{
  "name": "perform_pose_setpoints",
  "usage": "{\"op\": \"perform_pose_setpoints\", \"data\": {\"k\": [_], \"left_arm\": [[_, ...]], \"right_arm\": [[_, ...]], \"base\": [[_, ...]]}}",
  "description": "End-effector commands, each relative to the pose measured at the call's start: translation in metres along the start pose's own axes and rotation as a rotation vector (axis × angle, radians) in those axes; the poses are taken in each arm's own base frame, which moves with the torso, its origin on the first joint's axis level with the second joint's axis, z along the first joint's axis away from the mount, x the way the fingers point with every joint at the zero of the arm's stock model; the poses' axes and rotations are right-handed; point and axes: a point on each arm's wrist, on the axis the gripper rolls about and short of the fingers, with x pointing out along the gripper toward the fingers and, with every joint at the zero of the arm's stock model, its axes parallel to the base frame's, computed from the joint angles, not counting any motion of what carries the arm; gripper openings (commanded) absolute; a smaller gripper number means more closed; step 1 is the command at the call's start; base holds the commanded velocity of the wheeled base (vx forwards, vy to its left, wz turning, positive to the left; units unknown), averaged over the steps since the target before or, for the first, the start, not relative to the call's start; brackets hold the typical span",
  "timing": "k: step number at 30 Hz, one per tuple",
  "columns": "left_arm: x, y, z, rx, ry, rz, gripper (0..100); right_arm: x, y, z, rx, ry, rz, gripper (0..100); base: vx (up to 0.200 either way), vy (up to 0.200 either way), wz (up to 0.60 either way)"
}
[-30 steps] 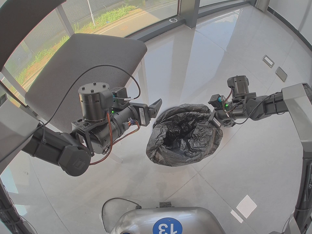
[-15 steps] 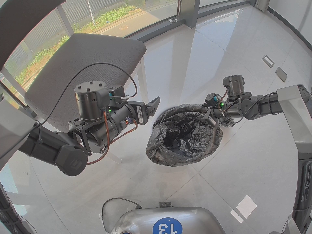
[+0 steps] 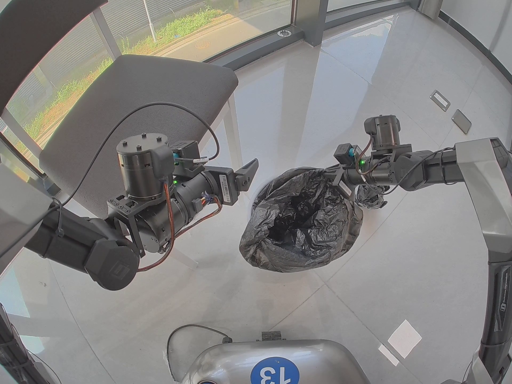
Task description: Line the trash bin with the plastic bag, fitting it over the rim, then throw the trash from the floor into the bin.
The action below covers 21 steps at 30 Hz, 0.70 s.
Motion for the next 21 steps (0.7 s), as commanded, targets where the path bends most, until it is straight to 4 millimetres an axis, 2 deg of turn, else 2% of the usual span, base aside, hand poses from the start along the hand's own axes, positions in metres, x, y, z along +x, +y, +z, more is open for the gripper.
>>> {"op": "perform_pose_setpoints", "data": {"k": [1, 6, 18, 19, 21], "left_arm": [[-0.003, 0.000, -0.001, 0.002, 0.006, 0.000, 100], [-0.006, -0.001, -0.001, 0.003, 0.010, -0.003, 100], [-0.017, 0.001, -0.003, 0.003, 0.023, -0.002, 100], [-0.017, 0.001, -0.003, 0.003, 0.023, -0.002, 100], [-0.018, 0.001, -0.002, 0.003, 0.022, -0.002, 100]], "right_arm": [[-0.011, -0.026, 0.031, -0.031, -0.098, -0.095, 0], [-0.009, -0.037, 0.042, -0.046, -0.140, -0.134, 0], [0.000, -0.032, 0.034, -0.035, -0.113, -0.109, 0], [0.001, -0.031, 0.033, -0.033, -0.113, -0.104, 100], [0.001, -0.030, 0.034, -0.019, -0.116, -0.101, 100]], "base": [[0.000, 0.000, 0.00], [0.000, 0.000, 0.00], [0.000, 0.000, 0.00], [0.000, 0.000, 0.00], [0.000, 0.000, 0.00]]}}
